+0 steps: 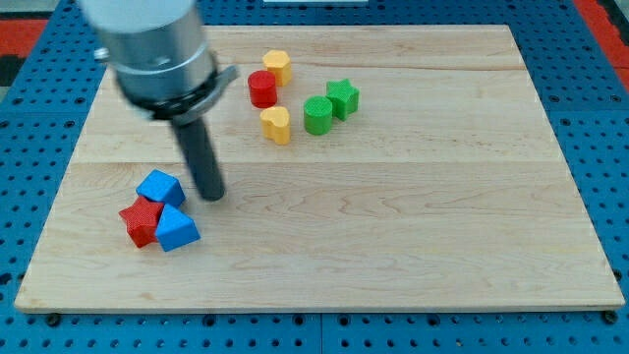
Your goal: Separate the yellow heart from the group of blocks
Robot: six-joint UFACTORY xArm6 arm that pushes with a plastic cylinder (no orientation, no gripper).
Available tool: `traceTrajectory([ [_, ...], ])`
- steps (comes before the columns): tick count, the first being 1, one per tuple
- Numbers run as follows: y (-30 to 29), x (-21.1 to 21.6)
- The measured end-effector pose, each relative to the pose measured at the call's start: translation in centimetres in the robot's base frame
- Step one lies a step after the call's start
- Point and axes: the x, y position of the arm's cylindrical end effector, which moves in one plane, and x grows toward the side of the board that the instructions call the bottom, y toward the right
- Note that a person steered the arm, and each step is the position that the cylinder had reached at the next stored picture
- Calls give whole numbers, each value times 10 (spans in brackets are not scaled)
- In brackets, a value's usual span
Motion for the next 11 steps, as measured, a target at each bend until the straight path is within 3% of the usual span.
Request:
traceTrajectory([
  [1,59,-10],
  [3,170,-115],
  [4,154,-135],
  [5,98,-146],
  [7,88,-116],
  [9,23,-106],
  [11,-12,-37],
])
